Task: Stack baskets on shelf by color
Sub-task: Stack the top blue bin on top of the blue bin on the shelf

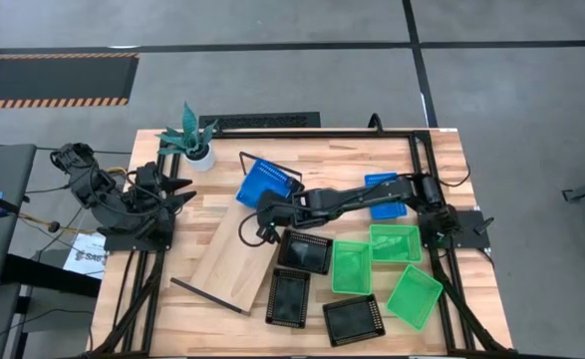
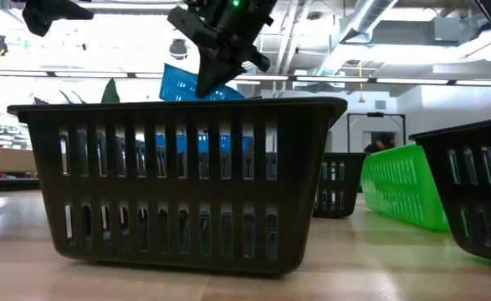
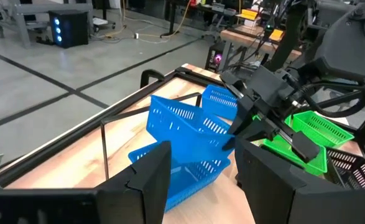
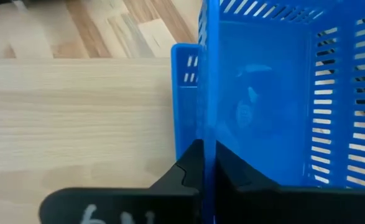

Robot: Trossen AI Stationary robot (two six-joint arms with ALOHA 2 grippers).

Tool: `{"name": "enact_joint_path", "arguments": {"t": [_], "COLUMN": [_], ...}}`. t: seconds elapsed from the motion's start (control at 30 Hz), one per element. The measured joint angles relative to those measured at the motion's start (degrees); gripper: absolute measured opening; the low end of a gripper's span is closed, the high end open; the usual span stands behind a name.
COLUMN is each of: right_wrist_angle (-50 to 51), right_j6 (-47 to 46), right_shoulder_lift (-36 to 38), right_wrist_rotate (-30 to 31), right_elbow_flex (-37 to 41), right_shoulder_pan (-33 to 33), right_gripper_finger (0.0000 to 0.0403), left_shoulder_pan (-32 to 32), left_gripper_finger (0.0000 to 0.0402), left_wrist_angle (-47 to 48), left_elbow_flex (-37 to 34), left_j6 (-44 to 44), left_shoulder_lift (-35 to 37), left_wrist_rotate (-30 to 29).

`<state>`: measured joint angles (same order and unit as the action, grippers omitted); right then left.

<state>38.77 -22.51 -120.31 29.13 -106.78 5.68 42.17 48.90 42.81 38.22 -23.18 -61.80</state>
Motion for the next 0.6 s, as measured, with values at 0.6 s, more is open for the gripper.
{"name": "enact_joint_path", "arguments": {"t": [0.6], "right_wrist_angle": [0.0], "right_j6": [2.1], "right_shoulder_lift": [0.0], "right_wrist_rotate": [-4.0], "right_elbow_flex": [0.0], "right_shoulder_pan": [-1.8], "right_gripper_finger": [0.0093], "left_shoulder_pan": [0.0], "left_gripper_finger": [0.0169], "left_wrist_angle": [0.9], "left_elbow_flex": [0.0], "left_j6": [0.2], "left_shoulder_lift": [0.0], "left_wrist_rotate": [0.0]}}
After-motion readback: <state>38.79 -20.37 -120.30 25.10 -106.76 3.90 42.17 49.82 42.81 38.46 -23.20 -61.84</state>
